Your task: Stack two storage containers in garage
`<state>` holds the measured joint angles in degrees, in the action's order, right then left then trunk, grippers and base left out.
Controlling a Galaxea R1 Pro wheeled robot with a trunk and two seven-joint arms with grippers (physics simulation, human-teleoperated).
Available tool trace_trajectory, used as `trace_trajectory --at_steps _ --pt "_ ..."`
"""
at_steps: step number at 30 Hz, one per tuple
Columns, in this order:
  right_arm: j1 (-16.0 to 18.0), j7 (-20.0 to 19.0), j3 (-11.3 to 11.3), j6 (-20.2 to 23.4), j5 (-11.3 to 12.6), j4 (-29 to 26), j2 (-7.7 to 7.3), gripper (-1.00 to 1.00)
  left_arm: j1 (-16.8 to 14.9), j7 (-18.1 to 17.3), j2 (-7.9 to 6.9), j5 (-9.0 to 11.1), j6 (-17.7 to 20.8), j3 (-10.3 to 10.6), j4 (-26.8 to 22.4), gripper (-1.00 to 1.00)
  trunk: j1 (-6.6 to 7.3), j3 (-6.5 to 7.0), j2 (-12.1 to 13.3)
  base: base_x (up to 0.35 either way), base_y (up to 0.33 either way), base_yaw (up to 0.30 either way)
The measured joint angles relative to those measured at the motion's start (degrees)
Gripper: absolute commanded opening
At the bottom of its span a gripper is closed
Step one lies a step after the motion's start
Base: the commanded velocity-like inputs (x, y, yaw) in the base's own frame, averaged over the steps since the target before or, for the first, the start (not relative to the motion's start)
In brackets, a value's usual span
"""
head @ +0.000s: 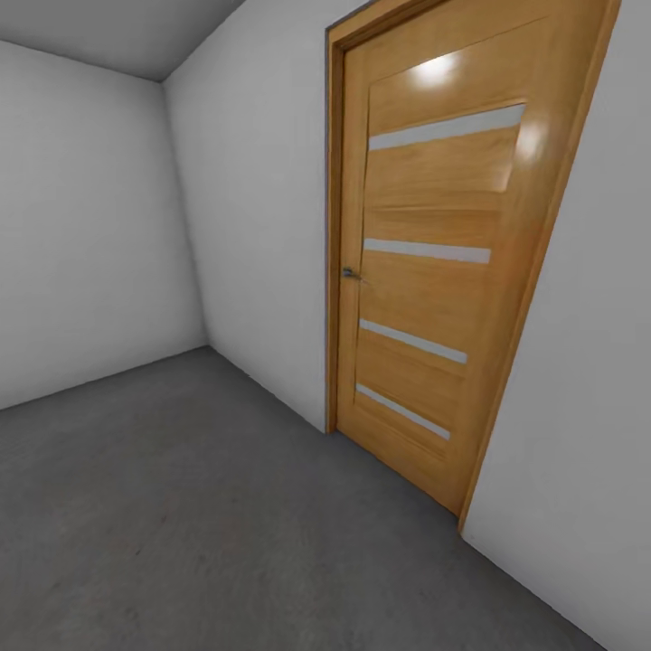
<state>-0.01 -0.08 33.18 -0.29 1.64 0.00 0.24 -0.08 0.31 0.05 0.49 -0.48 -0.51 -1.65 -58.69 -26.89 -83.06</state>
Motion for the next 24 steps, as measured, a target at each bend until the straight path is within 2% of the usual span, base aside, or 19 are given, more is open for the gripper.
trace_trajectory --at_steps 11,16,24 --pt "0.01 0.00 0.09 -2.33 -0.03 0.00 -0.10 1.00 0.00 0.01 -0.05 0.10 -0.08 -0.07 0.00 1.00 0.00 0.00 0.00 0.322 0.000 0.000" --pt "0.01 0.00 0.12 -2.97 0.04 0.00 -0.13 1.00 0.00 0.01 -0.13 1.11 -0.08 -0.07 -0.01 1.00 0.00 0.00 0.00 0.322 0.000 0.000" --pt "0.01 0.00 0.12 -3.06 0.10 0.00 -0.19 1.00 0.00 0.01 -0.13 1.48 -0.11 -0.08 -0.02 1.00 0.00 0.00 0.00 0.322 0.000 0.000"
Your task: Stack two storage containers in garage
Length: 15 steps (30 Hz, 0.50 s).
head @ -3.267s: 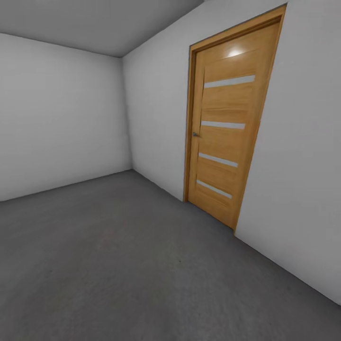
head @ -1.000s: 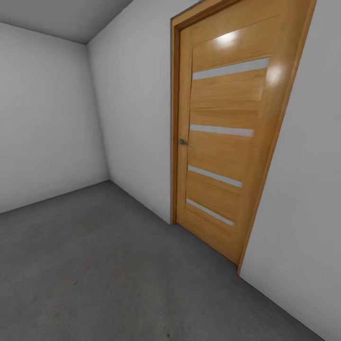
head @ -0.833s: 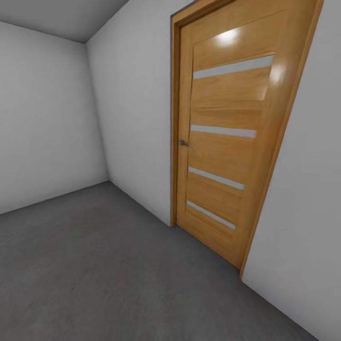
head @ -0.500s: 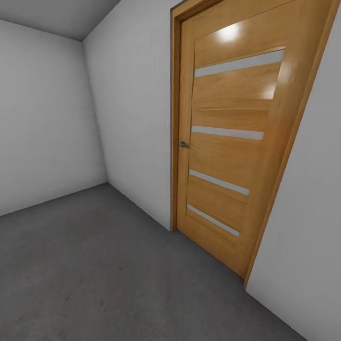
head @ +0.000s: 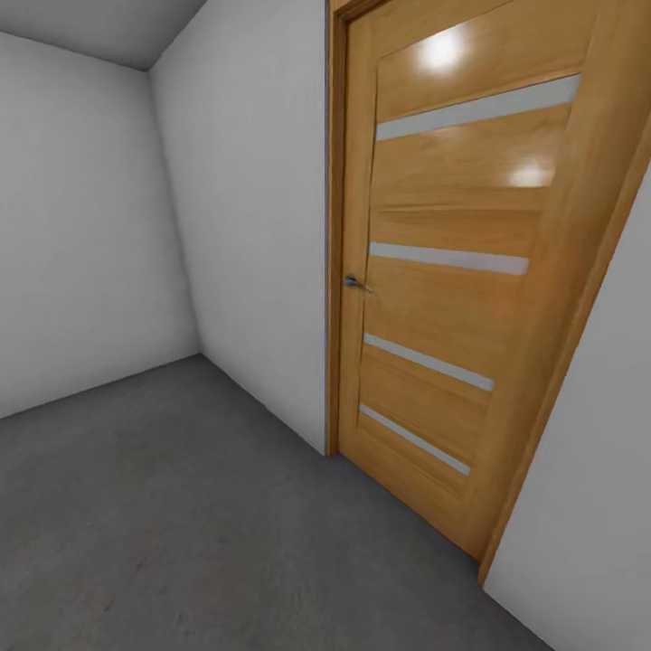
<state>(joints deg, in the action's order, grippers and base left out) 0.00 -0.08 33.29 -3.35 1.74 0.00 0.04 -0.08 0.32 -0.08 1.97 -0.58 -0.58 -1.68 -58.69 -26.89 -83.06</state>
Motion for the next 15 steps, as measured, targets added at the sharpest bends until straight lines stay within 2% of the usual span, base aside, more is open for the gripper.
trace_trajectory --at_steps 9,15 --pt "0.38 0.00 -0.10 0.12 0.01 0.06 -0.19 1.00 0.00 0.00 -0.01 0.02 -0.04 0.00 -0.02 1.00 0.00 0.01 0.00 0.322 0.003 0.000" --pt "0.51 0.00 -0.05 0.11 0.01 0.08 -0.21 1.00 0.00 0.00 0.00 0.03 -0.05 0.00 -0.03 1.00 0.00 0.01 0.01 0.322 0.062 0.000"
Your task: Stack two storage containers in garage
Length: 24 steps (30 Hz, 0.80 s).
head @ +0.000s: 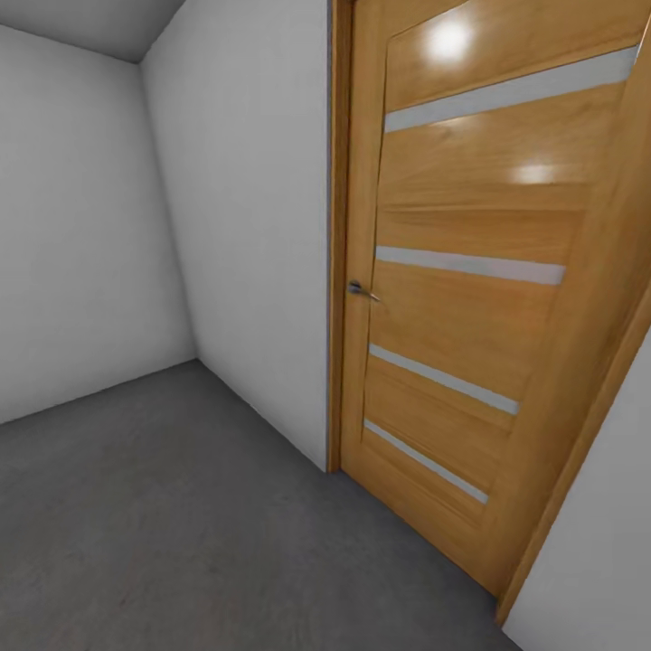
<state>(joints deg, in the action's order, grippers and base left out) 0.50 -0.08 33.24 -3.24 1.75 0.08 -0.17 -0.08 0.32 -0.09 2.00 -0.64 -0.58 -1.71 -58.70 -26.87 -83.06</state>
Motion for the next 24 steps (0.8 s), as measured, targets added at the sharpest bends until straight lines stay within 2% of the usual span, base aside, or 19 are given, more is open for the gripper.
trace_trajectory --at_steps 24 --pt "0.00 0.04 0.00 -0.12 -0.06 0.00 -0.03 1.00 0.00 0.00 0.00 0.07 0.00 0.00 -0.03 1.00 0.00 0.00 0.00 0.310 0.073 0.000"
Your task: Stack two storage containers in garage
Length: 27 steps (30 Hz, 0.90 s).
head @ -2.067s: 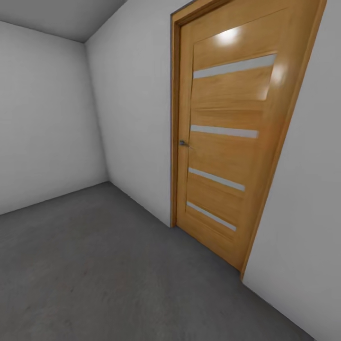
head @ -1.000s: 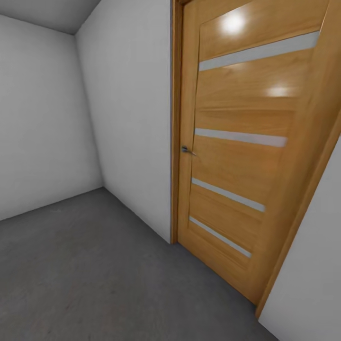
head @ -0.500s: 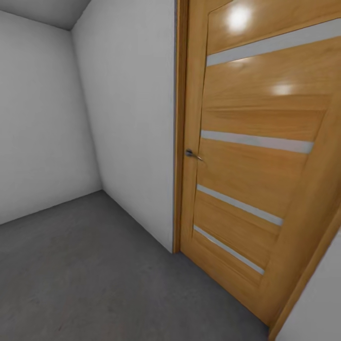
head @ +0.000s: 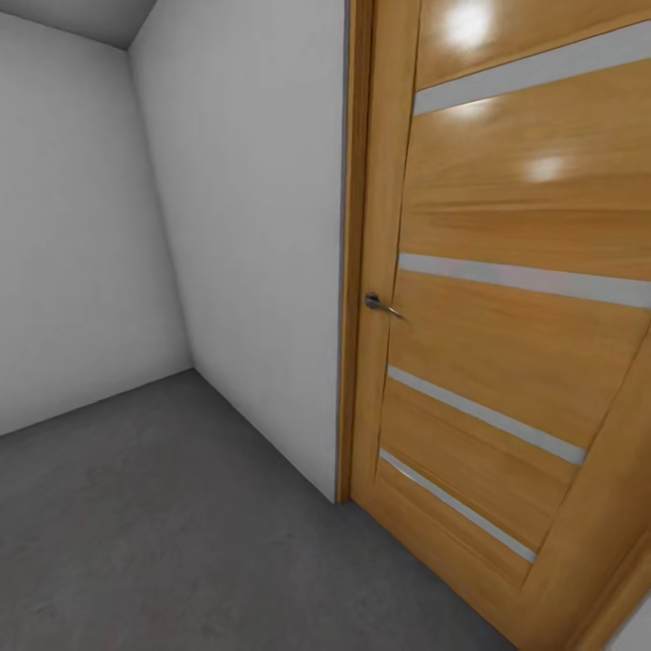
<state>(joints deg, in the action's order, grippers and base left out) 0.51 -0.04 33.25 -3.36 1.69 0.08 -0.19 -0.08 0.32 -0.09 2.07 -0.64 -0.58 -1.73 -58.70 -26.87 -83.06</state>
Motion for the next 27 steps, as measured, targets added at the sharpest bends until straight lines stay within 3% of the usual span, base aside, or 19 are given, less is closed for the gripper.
trace_trajectory --at_steps 27 --pt "0.09 0.11 -0.02 0.00 0.06 0.00 -0.05 1.00 0.00 0.00 0.00 0.00 -0.08 0.00 -0.02 1.00 -0.02 0.00 0.00 0.230 0.024 0.000"
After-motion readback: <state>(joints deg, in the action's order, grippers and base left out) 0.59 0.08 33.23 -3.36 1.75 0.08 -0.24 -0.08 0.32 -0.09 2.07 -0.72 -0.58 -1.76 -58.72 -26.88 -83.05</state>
